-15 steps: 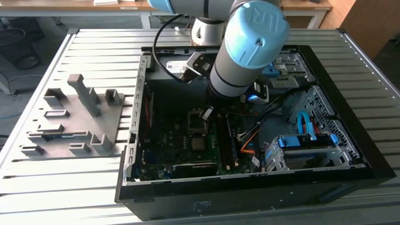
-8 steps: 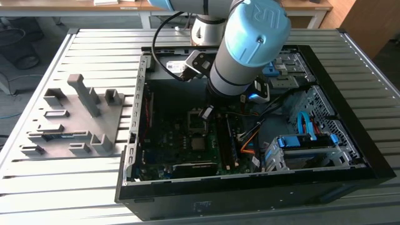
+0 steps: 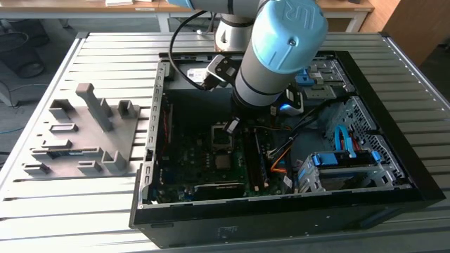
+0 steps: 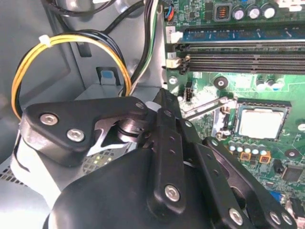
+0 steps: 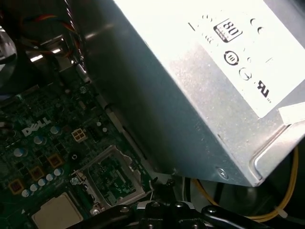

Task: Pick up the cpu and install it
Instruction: 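Close the cpu cover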

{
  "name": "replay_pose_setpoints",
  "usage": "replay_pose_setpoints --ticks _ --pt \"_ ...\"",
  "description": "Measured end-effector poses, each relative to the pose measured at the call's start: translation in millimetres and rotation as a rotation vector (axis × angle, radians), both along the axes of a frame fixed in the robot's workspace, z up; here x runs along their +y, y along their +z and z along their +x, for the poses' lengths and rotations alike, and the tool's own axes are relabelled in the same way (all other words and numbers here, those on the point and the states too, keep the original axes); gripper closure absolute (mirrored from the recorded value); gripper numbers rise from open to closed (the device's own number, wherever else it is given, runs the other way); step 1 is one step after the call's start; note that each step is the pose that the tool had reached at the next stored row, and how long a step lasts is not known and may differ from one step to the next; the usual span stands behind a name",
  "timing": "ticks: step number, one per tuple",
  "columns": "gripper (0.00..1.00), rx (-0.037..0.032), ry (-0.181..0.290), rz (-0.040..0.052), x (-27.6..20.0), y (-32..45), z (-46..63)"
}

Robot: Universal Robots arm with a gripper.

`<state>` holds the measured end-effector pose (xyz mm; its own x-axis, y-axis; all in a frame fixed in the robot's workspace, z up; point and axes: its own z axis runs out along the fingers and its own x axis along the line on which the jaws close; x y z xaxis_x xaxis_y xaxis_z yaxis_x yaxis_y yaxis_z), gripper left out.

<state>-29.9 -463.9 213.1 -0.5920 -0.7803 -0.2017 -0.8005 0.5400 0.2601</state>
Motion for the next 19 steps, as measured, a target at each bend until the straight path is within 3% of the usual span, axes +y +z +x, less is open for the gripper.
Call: replay_pose_setpoints --ticks 19 --pt "0.9 -0.0034 0.034 0.0003 -0.1 7.4 -2.7"
